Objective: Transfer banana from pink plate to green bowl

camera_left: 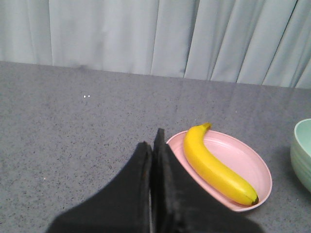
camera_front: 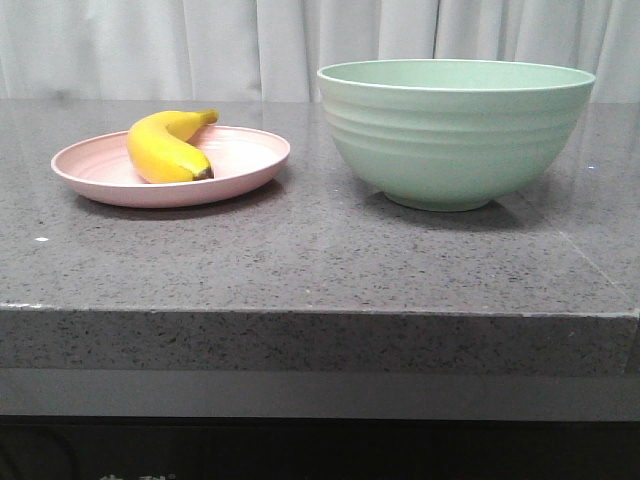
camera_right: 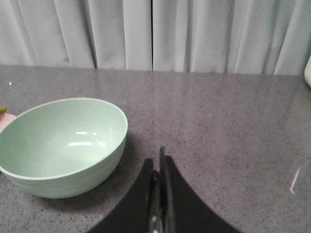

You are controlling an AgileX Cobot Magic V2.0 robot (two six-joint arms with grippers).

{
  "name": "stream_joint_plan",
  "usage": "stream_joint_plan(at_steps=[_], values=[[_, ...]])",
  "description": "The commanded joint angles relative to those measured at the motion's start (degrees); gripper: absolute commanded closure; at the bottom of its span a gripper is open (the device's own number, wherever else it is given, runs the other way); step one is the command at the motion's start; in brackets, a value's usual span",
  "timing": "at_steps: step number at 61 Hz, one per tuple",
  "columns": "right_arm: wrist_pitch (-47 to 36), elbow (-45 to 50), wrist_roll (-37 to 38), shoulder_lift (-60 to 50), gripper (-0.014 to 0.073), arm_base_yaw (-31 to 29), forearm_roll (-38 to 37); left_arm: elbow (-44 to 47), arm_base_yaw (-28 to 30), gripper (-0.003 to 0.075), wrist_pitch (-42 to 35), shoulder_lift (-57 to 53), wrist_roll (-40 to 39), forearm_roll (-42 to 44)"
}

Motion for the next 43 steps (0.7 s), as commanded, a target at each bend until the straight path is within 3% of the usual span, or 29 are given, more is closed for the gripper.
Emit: stream_joint_plan(at_steps=[1,26,31,34,38,43], values=[[-2.3,-1.8,-0.5,3.4,0.0662,-0.3,-0.6,-1.9,-0.4,0.0738,-3.9,2.4,-0.3,-0.7],[-1.9,0.3,-0.5,11.4,0.0659,-0.3,-0.6,-1.9,-0.4,0.0736,-3.9,9.6,-0.3,0.3],[-2.0,0.3,-0.5,12.1,0.0618,-0.3,-0.6,-1.9,-0.4,0.0704,-3.9,11.2,-0.3,0.8],[-2.0,0.3,-0.5,12.5,0.0569,-0.3,-0.6,-1.9,-0.4,0.0647,-3.9,12.2,-0.3,0.8],[-2.0,0.3,-0.5,12.6,0.0442,-0.3,-0.6,-1.9,-0.4,0.0527,-4.2,13.6,-0.3,0.8],[-2.5,0.3,-0.5,12.6,0.0211,-0.3,-0.6,-1.9,-0.4,0.0265,-5.3,15.5,0.4,0.8]])
